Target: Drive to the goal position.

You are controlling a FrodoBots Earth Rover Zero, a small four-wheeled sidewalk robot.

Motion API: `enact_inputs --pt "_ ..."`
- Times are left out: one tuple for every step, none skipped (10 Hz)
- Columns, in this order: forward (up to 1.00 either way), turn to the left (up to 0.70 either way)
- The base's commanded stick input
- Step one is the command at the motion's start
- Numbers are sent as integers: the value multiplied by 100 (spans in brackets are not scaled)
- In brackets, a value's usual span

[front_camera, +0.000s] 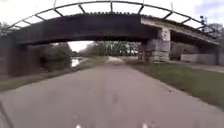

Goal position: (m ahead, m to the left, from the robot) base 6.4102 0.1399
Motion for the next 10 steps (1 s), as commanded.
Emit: enact_inputs --pt "70 -4" --pt "70 0" --pt "70 0" --pt "70 0" --pt "70 0" --pt "70 0" --pt "70 0" --pt "70 0" --pt "70 0" --pt "70 0"
